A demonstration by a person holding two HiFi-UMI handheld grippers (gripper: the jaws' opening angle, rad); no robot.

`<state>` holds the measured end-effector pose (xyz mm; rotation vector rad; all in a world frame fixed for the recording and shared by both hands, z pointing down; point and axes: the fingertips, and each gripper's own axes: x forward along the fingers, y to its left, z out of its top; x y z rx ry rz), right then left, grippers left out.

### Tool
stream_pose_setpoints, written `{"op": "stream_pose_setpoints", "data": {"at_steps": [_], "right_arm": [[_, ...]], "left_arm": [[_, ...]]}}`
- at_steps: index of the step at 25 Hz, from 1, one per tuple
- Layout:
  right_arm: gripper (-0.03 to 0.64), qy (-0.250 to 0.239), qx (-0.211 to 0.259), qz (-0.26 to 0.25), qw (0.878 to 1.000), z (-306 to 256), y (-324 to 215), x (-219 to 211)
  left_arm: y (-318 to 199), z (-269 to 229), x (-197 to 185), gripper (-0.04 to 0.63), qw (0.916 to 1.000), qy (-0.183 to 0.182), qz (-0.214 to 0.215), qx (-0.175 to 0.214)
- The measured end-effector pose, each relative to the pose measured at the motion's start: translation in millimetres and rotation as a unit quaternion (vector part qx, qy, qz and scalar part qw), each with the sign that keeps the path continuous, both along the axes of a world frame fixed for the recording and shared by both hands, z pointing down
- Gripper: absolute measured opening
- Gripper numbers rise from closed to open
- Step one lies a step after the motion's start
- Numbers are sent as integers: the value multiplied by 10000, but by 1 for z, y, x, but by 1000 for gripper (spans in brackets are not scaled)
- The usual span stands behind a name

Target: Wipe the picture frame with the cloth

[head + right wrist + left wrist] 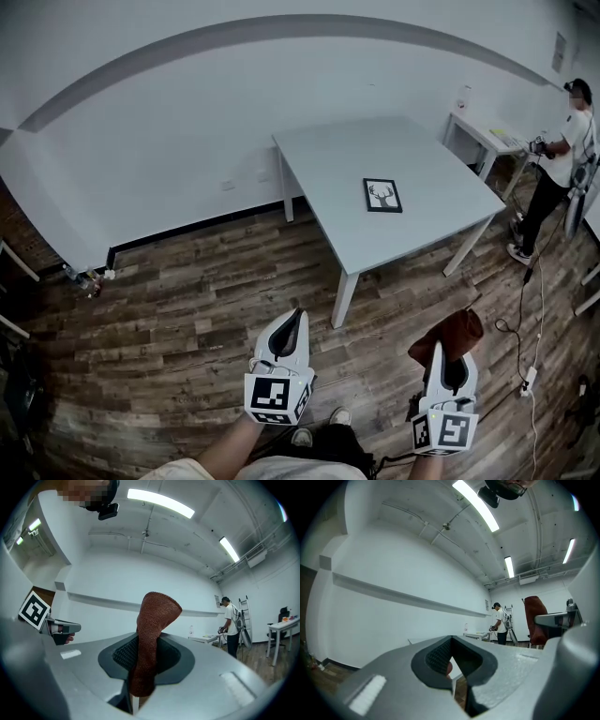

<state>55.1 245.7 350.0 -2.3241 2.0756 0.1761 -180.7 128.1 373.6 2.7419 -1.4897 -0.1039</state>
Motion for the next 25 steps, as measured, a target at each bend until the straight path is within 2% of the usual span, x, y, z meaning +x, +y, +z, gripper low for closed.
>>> {"op": "stream_pose_setpoints", "data": {"at_steps": [7,14,25], "right_arm": [[104,-110,-78,27,9999,17,-86,56],[106,-152,-95,-131,9998,17,-183,124],[106,-132,-286,-329,9990,21,-290,173]], "left_arm": [[-81,13,56,2,9999,-118,45,-40],[-172,7,131,2,9999,-140,-68,4],[-268,11,193,2,9997,-152,-107,-129]]}}
